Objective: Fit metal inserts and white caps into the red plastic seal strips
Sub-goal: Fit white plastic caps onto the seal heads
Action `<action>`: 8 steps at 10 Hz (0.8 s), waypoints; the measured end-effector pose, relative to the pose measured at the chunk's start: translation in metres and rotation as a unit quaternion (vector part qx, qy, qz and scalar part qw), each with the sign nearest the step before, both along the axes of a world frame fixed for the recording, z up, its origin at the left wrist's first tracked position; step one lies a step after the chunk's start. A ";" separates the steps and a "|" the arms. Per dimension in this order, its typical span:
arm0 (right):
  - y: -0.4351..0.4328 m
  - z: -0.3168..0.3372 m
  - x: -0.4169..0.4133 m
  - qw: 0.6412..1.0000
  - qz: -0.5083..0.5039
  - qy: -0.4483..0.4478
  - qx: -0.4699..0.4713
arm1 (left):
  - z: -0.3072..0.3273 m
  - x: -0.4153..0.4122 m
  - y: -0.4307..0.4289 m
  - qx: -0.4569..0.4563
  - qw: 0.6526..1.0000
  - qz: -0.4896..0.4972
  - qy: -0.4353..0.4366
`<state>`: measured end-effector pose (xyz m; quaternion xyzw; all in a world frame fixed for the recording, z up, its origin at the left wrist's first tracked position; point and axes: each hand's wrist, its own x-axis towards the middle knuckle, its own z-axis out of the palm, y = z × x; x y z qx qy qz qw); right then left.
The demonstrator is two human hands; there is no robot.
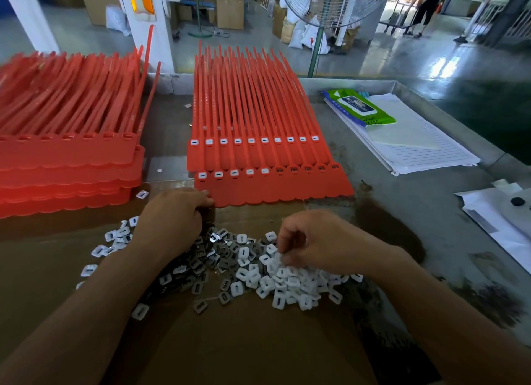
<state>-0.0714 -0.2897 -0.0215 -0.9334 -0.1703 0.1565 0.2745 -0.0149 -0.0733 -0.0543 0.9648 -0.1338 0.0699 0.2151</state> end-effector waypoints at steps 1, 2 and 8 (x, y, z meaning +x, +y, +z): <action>-0.002 0.000 0.000 0.999 -0.018 -0.003 0.032 | 0.000 0.000 0.000 -0.002 1.000 -0.001 -0.003; -0.005 0.003 0.000 0.998 -0.027 -0.015 0.061 | 0.000 0.001 0.001 -0.003 1.000 -0.003 -0.002; -0.020 0.001 0.028 0.974 -0.145 -0.123 0.127 | 0.001 0.002 -0.001 0.002 1.000 -0.003 0.003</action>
